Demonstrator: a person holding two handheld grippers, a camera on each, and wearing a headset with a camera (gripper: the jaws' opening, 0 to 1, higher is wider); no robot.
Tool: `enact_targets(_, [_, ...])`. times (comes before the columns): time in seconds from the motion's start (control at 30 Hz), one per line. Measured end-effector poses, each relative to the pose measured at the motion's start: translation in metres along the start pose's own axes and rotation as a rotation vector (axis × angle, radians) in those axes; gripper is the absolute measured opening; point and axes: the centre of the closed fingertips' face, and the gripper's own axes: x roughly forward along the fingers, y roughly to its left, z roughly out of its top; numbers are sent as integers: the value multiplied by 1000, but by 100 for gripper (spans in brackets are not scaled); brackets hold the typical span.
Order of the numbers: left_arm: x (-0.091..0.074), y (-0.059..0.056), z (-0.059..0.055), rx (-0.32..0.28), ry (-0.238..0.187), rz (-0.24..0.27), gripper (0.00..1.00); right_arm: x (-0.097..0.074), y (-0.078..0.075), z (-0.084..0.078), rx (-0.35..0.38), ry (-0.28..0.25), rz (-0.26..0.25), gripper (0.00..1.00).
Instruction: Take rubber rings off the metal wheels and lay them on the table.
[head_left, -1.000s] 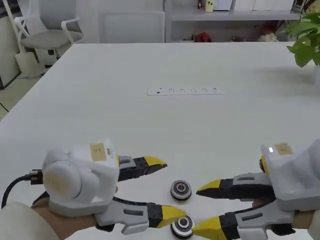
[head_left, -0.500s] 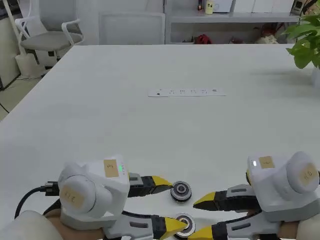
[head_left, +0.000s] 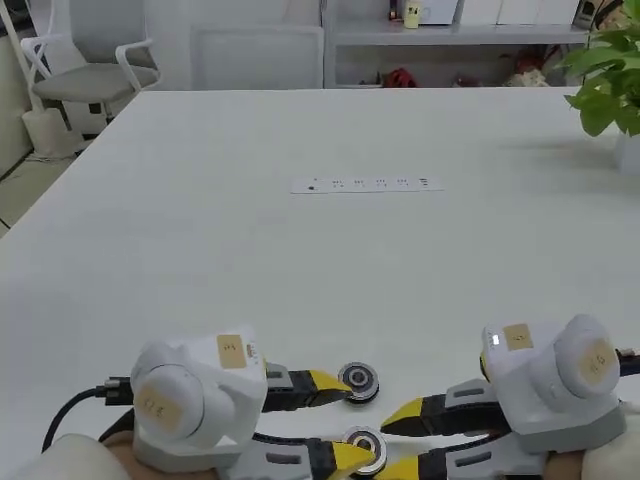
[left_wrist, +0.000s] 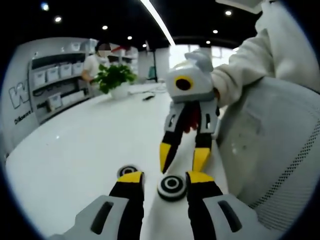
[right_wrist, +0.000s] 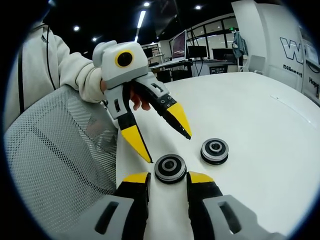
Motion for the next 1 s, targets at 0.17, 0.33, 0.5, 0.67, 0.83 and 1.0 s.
enact_targets(0.17, [6,-5,-9,31,31,-11,28,0,-4,0,0,-4,-15,24])
enact_targets(0.33, [10,-10,-12,60,44,-29,24,0,-3,-2,-2,2,-12,22])
enact_targets(0.5, [10,-8,-14,49,52,-22,21,3,-1,-4,-16,14,-4,21])
enact_targets(0.67, [10,-9,-17,45,55,-30,19,3,-2,-4,-30,15,-12,21])
enact_targets(0.83, [10,-9,-20,45,63,-36,15,5,-1,-6,-51,23,-11,21])
enact_targets(1.0, [11,-8,-20,60,59,-30,14,7,-3,-4,-68,14,-22,22])
